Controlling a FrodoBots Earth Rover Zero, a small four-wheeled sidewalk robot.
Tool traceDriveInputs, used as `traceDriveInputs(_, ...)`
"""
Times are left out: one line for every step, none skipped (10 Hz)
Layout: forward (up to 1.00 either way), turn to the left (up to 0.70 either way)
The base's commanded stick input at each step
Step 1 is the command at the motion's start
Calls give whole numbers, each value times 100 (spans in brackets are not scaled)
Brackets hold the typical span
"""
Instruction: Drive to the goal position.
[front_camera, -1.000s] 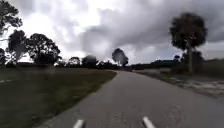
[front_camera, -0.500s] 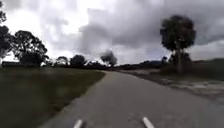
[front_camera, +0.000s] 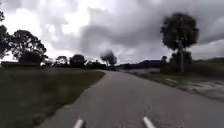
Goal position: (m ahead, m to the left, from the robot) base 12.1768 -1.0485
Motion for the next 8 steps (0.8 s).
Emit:
traceDriveInputs(70,0)
traceDriveInputs(70,0)
traceDriveInputs(70,0)
traceDriveInputs(70,0)
traceDriveInputs(70,0)
traceDriveInputs(70,0)
traceDriveInputs(70,0)
traceDriveInputs(70,0)
